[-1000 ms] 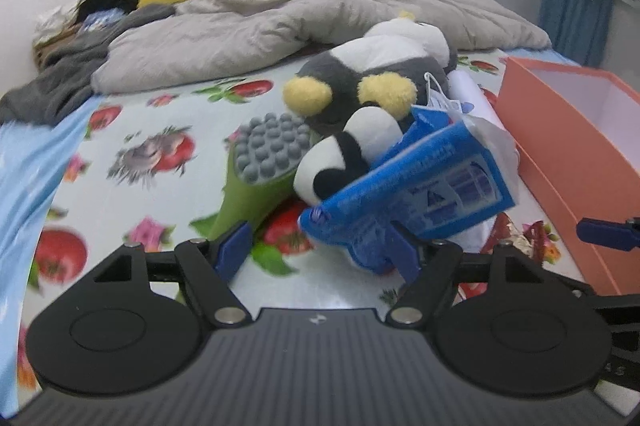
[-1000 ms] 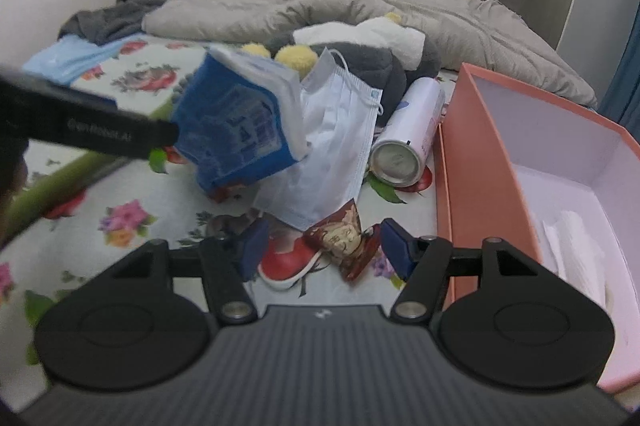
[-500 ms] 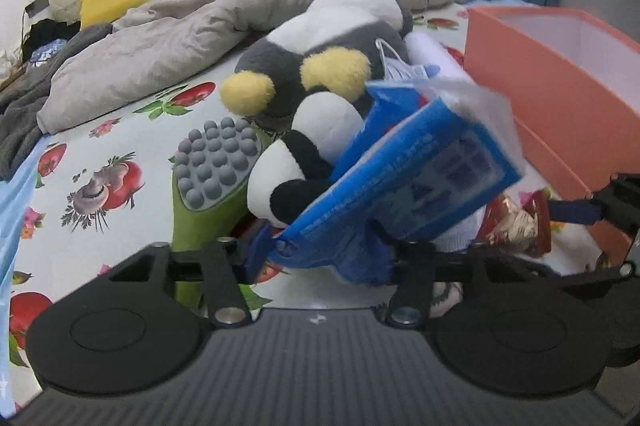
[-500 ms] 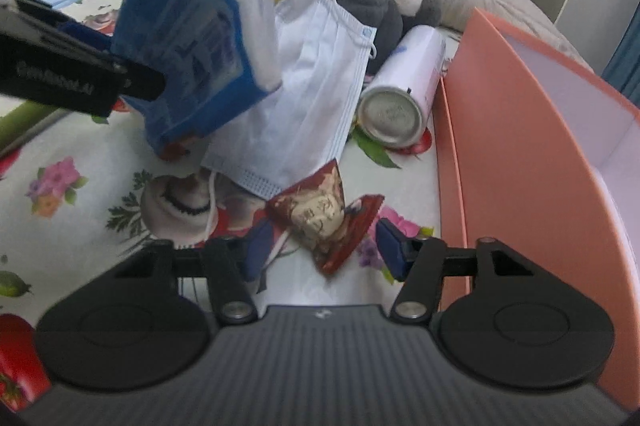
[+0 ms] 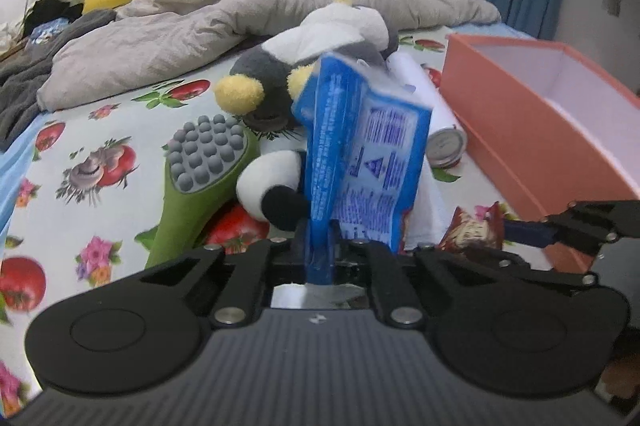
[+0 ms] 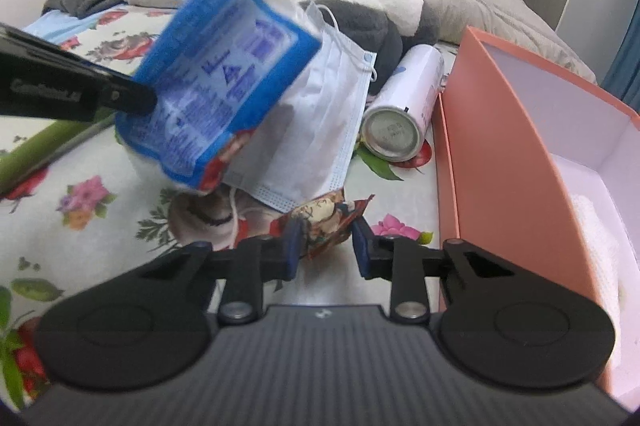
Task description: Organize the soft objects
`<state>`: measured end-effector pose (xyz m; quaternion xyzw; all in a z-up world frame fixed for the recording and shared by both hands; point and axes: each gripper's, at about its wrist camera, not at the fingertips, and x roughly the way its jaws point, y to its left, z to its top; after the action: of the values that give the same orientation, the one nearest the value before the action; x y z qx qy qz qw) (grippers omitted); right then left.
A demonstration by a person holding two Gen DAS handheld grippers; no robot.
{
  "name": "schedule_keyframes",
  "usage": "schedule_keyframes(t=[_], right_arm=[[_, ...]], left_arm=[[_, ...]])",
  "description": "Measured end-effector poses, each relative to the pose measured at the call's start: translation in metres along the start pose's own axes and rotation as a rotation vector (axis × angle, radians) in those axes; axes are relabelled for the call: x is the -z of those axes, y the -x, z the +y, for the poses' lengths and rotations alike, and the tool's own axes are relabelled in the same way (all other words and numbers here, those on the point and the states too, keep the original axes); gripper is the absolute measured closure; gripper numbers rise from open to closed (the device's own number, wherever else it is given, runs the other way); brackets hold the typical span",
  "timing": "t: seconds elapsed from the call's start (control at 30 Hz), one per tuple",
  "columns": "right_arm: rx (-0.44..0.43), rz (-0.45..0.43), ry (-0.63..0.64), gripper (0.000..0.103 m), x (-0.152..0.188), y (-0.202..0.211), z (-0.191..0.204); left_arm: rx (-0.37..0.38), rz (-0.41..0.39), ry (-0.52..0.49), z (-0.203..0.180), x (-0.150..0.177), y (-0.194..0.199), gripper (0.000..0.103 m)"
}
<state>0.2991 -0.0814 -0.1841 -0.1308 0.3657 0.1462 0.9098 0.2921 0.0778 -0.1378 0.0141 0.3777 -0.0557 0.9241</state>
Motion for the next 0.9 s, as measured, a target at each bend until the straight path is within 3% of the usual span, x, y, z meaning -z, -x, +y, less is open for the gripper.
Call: schedule_keyframes(t=[0.23,0.5,0.73,0.9], right_arm=[[-0.024,-0.018,-0.005,0.075,0.006,0.027,0.001],[-0.081,-0.031,-0.022,0.075,0.019,0.063,0.008],[-0.172,-0.042,-0.037,0.075,0.030,0.081,0.021],[-0.177,0.026,-0.049,0.074,0.046,0.077,0.027]], left_arm=[[0.010,-0.002,0.126,0.001,0.022,0.051,0.096],[0.071,0.003,0.342,0.007,0.073,0.108,0.096],[0.099,0.062,0.558,0.026,0.127,0.127,0.096],[0.085,0.093,0.599,0.038,0.147,0.131,0.096]])
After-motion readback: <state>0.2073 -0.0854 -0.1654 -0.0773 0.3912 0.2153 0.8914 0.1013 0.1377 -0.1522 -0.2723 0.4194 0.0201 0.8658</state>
